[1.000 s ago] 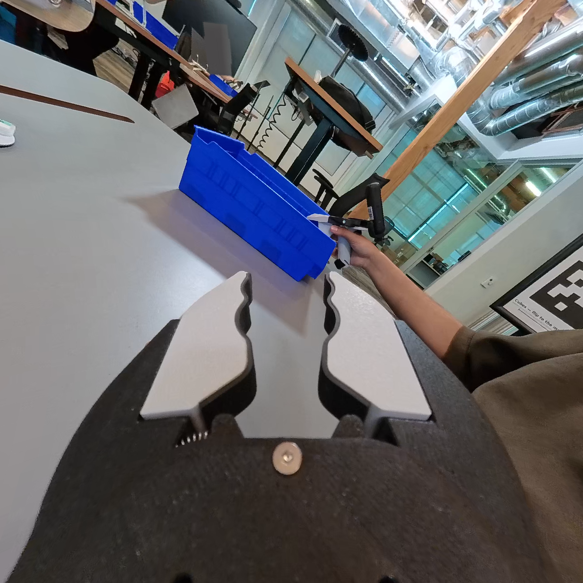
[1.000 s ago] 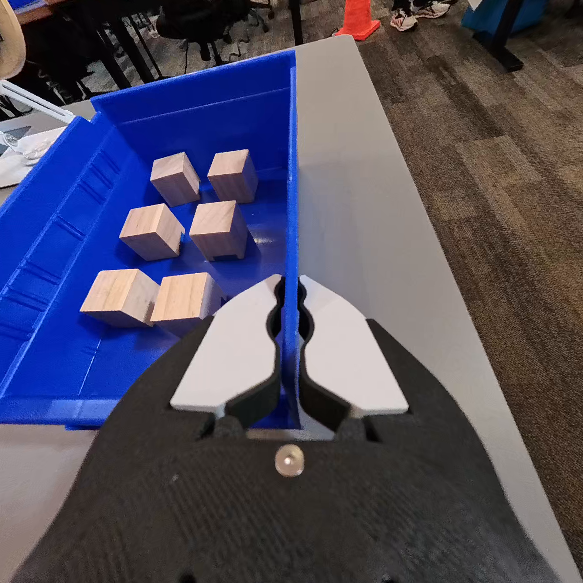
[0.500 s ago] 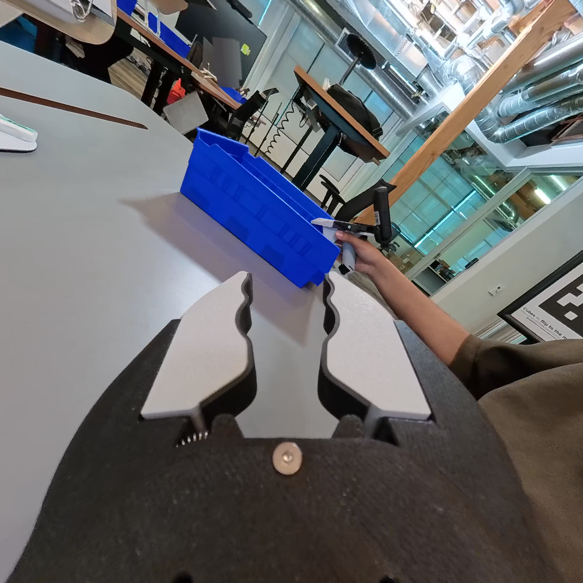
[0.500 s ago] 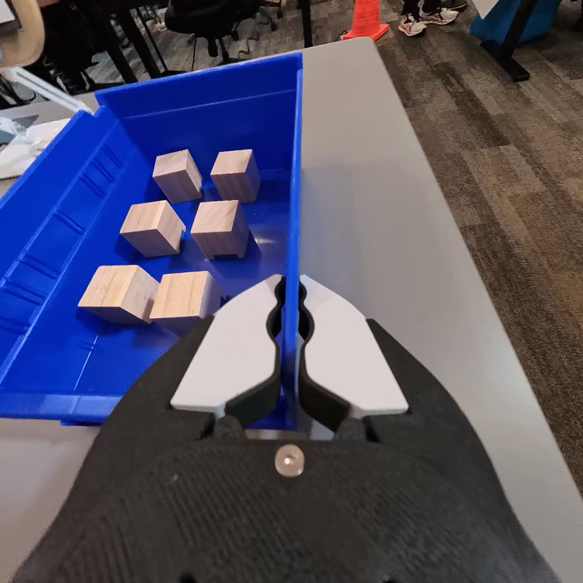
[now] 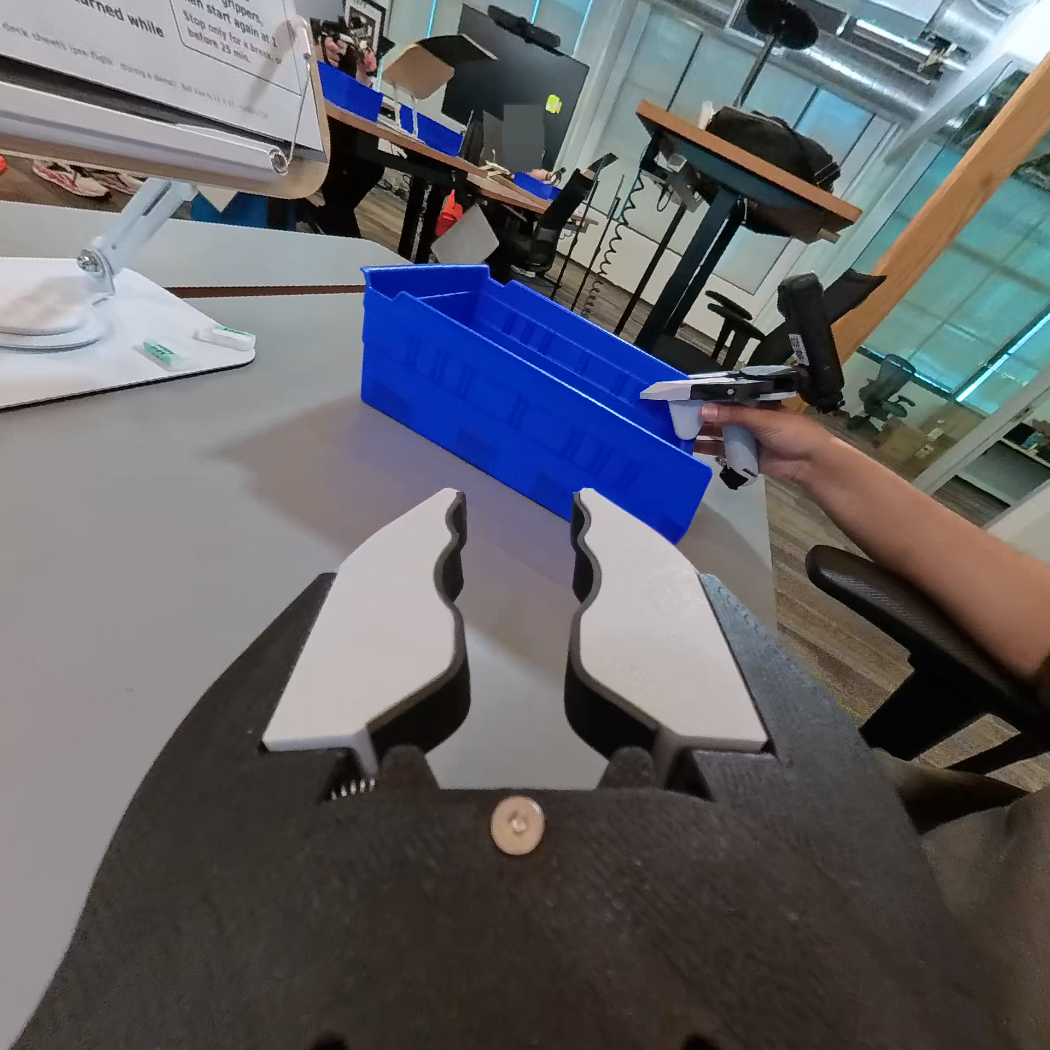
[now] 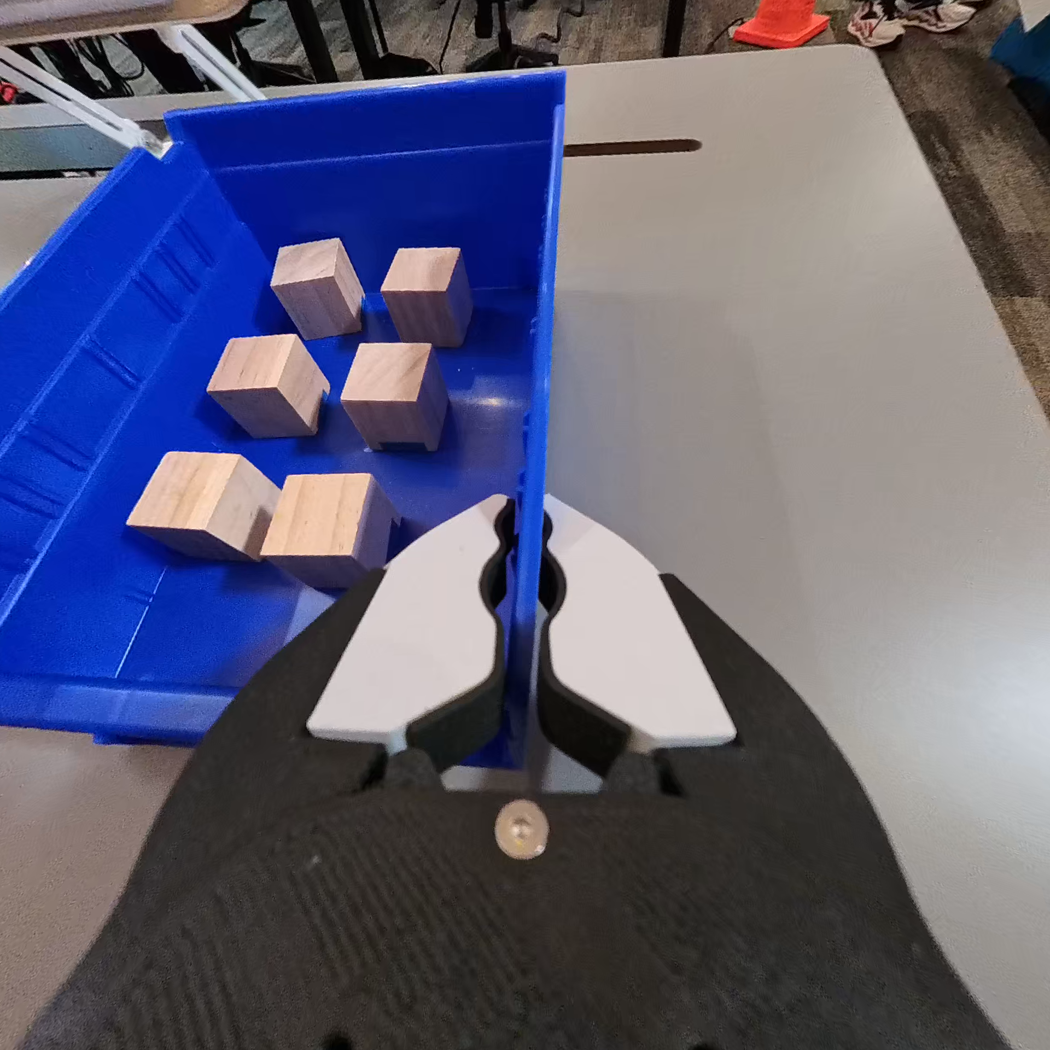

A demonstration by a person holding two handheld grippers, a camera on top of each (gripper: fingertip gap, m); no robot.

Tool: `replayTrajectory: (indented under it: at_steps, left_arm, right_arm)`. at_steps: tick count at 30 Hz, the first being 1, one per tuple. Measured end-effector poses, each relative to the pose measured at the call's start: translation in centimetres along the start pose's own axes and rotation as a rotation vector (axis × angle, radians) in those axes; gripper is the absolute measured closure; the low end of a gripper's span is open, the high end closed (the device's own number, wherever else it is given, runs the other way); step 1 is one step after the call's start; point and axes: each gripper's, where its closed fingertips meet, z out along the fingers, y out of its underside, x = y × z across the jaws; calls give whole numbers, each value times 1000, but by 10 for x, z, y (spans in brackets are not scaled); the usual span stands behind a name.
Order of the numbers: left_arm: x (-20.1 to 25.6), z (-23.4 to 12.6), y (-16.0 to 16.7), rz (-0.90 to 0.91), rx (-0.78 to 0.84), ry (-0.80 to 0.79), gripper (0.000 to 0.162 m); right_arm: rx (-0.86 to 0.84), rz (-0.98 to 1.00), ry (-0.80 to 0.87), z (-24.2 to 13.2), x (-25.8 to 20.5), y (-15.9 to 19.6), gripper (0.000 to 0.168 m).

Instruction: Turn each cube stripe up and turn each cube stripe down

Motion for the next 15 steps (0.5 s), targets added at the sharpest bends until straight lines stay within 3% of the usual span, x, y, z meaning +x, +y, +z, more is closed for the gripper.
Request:
replayTrajectory:
  at_steps: [15]
  left_arm:
    - [4, -4, -9, -50, 53, 52, 125]
  right_arm:
    - [-2, -2, -16, 2, -7, 1, 162]
